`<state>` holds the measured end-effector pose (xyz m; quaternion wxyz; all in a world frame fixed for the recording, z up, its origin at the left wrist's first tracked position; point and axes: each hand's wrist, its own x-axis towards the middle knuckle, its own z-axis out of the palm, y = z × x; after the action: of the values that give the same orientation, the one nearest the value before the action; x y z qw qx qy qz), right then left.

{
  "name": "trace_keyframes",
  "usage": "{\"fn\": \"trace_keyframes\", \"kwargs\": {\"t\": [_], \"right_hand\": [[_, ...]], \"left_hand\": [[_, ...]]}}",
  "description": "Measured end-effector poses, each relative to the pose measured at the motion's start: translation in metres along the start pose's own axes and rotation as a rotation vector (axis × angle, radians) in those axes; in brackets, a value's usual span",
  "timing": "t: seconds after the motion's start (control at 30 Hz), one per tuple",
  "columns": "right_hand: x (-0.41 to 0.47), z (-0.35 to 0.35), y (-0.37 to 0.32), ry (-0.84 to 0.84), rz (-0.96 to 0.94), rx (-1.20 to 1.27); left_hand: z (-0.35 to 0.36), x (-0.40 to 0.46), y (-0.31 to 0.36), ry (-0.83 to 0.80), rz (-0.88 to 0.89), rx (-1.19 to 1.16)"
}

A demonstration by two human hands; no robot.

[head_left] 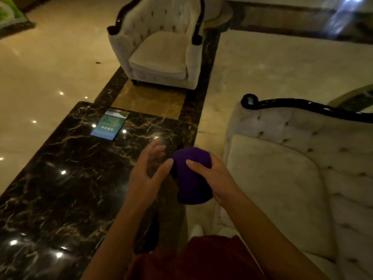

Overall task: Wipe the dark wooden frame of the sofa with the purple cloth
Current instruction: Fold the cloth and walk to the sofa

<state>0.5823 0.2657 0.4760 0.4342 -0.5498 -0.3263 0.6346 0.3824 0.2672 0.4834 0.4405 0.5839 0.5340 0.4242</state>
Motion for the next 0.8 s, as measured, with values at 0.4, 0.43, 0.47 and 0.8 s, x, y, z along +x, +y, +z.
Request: {"fn": "trace_keyframes", "kwargs": {"t": [0.4,0.43,0.47,0.8], "right_hand": [[0.074,-0.056,-0.044,0.345,-0.145,-0.178],[0.084,-0.060,-0.047,0.402,-0.143,-0.183],[0.094,-0.063,-0.050,0.437,-0.140,-0.188],[0.202,-0.064,-0.105,0.724,-0.087,0.019]], "left_hand": [[0.098,0.126,0.001,-0.469,-0.226,-0.248],[0.105,0.137,0.000,-0.484,-0.237,-0.250],[0.111,0.149,-0.003,-0.500,-0.253,-0.262],[0.125,0.326,0.003,-0.948,-0.187,-0.151]]}}
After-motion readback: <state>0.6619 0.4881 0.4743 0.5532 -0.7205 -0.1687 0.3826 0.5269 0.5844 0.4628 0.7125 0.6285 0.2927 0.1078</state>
